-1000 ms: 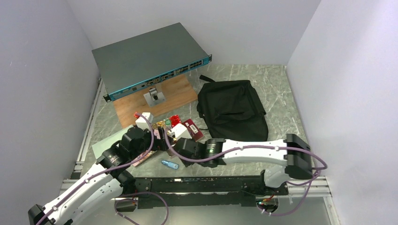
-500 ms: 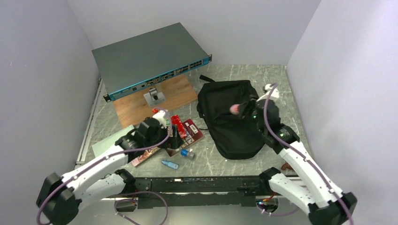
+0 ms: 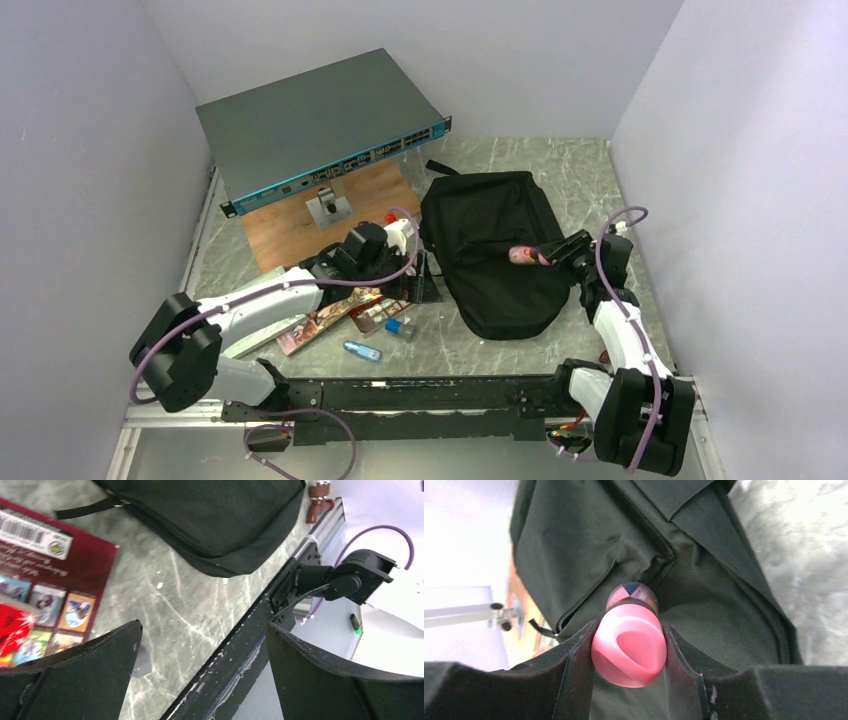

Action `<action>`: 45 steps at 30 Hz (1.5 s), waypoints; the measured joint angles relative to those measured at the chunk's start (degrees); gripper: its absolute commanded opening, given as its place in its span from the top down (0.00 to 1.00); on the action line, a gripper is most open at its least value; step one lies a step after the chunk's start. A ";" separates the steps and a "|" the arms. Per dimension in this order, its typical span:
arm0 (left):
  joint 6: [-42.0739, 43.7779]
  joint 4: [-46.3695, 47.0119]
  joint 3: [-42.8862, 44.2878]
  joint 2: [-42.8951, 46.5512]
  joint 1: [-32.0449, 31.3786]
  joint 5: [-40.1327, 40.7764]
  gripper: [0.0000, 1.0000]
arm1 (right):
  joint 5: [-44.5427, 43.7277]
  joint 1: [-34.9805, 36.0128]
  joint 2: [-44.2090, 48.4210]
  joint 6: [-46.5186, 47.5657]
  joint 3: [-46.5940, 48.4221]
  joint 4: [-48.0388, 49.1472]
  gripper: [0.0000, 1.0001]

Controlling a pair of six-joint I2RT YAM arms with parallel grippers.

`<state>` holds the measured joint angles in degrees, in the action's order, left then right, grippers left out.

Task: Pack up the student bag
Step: Place the stationery in the student bag.

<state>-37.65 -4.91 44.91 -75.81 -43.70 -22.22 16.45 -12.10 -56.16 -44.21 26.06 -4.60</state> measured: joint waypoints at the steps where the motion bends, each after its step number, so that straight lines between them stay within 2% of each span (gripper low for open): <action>1: -0.17 0.35 0.48 -0.68 -0.55 -0.35 0.01 | 1.27 -0.13 -0.66 -0.87 -0.72 1.92 1.00; 6: -0.74 1.20 2.32 -1.97 -2.56 -0.92 0.01 | 6.47 -0.31 -1.51 -5.22 -4.28 10.86 1.00; 11: -0.57 1.22 4.63 -3.80 -2.93 -0.37 0.05 | 9.18 -0.31 -2.01 -8.09 -4.72 14.82 1.00; 18: 1.29 -0.90 8.57 -6.62 -3.21 3.08 0.04 | 9.62 -0.24 -4.70 -15.82 -8.48 22.88 1.00; 25: 5.68 -3.89 16.59 -10.40 -3.37 7.17 0.03 | 9.70 0.04 -9.75 -22.08 -10.51 27.04 1.00; 29: 7.69 -4.96 20.96 -14.88 -3.39 8.74 0.07 | 9.66 0.39 -12.90 -24.48 -10.51 29.92 1.00; 35: 10.56 -7.30 28.13 -22.75 -3.41 10.64 0.13 | 11.65 1.77 -24.98 -33.57 -9.75 40.89 1.00; 39: 10.58 -6.45 27.10 -23.21 -3.41 11.10 0.13 | 12.15 6.43 -34.49 -43.04 -9.38 52.76 1.00; 41: 10.49 -6.05 25.51 -22.49 -3.43 11.13 0.13 | 11.87 9.70 -39.82 -47.45 -8.70 59.47 0.94; 45: 10.38 -6.21 20.33 -18.67 -3.43 11.89 0.13 | 9.57 14.84 -52.89 -55.34 -6.51 77.64 0.75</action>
<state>-27.27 -11.11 65.23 -94.48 -47.13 -10.33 26.02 2.74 -109.06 -99.55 19.55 73.03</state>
